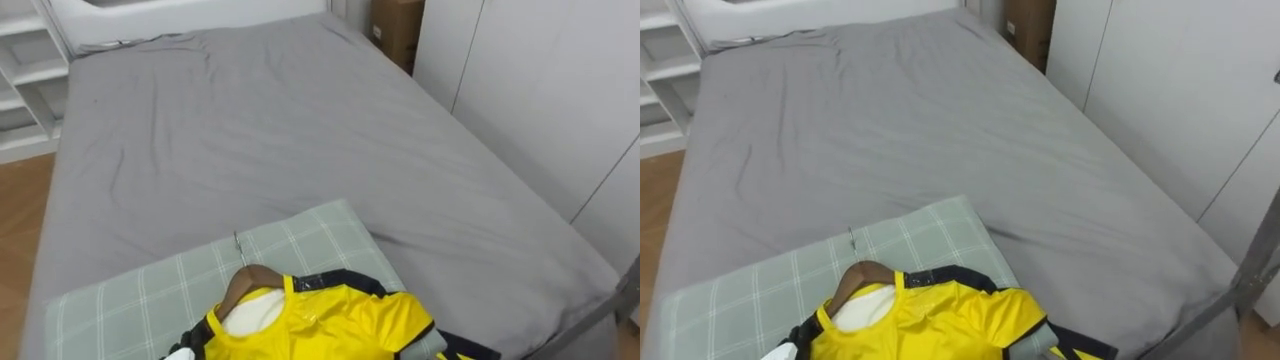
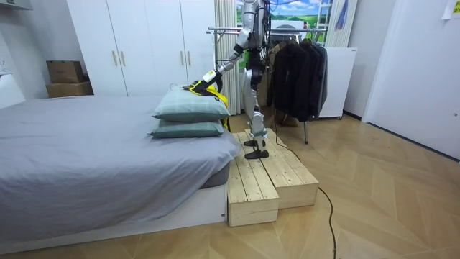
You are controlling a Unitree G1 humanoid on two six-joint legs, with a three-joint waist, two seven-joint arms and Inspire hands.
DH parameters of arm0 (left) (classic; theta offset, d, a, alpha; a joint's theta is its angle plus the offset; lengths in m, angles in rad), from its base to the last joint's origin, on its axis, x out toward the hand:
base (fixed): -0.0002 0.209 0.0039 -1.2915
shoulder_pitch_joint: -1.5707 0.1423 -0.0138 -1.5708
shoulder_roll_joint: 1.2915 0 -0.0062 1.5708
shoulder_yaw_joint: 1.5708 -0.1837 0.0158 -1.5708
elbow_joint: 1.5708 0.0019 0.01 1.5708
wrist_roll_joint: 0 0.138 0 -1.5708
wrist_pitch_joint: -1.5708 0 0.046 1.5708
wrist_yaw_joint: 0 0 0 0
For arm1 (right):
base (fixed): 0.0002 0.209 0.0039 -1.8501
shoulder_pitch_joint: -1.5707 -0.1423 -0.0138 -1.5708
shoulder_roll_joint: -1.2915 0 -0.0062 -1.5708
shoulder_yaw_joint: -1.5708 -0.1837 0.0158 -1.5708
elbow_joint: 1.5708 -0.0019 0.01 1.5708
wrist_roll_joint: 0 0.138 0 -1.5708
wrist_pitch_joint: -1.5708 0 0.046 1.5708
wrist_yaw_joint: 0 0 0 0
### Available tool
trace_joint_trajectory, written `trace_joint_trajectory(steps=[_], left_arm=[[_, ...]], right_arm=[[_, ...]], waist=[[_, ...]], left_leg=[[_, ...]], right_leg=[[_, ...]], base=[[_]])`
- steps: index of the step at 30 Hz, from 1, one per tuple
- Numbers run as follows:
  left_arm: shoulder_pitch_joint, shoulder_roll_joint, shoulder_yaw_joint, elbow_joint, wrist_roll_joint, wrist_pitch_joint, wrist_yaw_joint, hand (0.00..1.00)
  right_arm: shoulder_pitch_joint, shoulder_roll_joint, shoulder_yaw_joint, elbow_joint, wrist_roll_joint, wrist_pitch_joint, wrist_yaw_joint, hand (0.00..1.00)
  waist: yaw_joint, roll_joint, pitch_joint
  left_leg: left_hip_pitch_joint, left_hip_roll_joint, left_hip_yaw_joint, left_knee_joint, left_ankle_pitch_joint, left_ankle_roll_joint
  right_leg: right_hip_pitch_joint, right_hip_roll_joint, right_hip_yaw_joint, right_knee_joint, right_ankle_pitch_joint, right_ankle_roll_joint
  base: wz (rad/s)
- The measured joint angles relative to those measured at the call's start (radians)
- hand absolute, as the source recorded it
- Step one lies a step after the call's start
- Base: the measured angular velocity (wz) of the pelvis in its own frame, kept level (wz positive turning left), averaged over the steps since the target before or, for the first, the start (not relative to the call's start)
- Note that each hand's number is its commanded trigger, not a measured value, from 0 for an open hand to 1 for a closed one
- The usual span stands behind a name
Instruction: Hang clothes
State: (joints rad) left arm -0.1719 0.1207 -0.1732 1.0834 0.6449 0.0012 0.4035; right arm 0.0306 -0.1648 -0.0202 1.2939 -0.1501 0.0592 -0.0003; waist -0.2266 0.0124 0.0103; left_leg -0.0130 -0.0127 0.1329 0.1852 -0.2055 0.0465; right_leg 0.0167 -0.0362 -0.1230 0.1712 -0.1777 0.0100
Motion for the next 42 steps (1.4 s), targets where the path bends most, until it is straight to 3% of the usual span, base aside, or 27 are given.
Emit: trace_joint_trajectory(steps=[4,9,13,17,25,42], left_arm=[[-0.048,0.007,-0.007,0.063,-0.065,-0.017,-0.001,0.0],[-0.116,0.035,0.014,0.119,-0.067,-0.024,-0.001,0.0],[-0.146,0.036,0.017,0.158,-0.083,-0.026,-0.001,0.0],[-0.154,0.036,0.053,0.173,-0.126,-0.034,-0.001,0.0],[-0.178,0.055,0.052,0.174,-0.248,-0.049,0.001,0.0],[-0.202,0.062,0.022,0.193,-0.34,-0.054,0.024,0.0]], right_arm=[[-0.014,-0.001,0.002,-0.007,0.055,-0.023,-0.002,0.0],[-0.007,-0.009,0.011,-0.001,0.11,-0.047,0.0,0.0],[-0.012,-0.012,0.036,-0.001,0.151,-0.051,-0.004,0.0],[-0.016,-0.013,0.038,0.003,0.152,-0.059,-0.009,0.0],[-0.074,-0.006,0.118,0.024,0.205,-0.06,-0.016,0.0],[-0.134,0.001,0.238,0.036,0.33,-0.058,-0.035,0.0]], waist=[[0.0,0.009,0.002],[0.002,0.012,0.0023],[0.007,0.014,0.0029],[0.015,0.01,0.0049],[0.018,-0.01,0.0102],[0.017,-0.033,0.0109]], left_leg=[[-0.03,0.0,0.001,0.005,0.001,0.0],[-0.063,0.001,-0.001,0.012,0.007,-0.001],[-0.081,0.006,0.001,0.013,0.007,0.0],[-0.085,0.006,0.012,0.012,0.007,0.0],[-0.119,0.01,0.017,0.02,0.011,0.002],[-0.139,0.016,0.02,0.04,0.012,0.001]], right_leg=[[-0.027,0.0,-0.006,0.001,0.002,-0.003],[-0.063,-0.002,-0.012,0.008,0.003,-0.004],[-0.087,-0.003,-0.008,0.017,0.003,-0.004],[-0.095,-0.003,0.008,0.018,0.003,-0.004],[-0.141,-0.001,0.017,0.04,0.004,-0.006],[-0.155,0.002,0.009,0.051,0.008,-0.012]], base=[[0.01],[0.0],[-0.01],[-0.08],[-0.03],[0.0]])
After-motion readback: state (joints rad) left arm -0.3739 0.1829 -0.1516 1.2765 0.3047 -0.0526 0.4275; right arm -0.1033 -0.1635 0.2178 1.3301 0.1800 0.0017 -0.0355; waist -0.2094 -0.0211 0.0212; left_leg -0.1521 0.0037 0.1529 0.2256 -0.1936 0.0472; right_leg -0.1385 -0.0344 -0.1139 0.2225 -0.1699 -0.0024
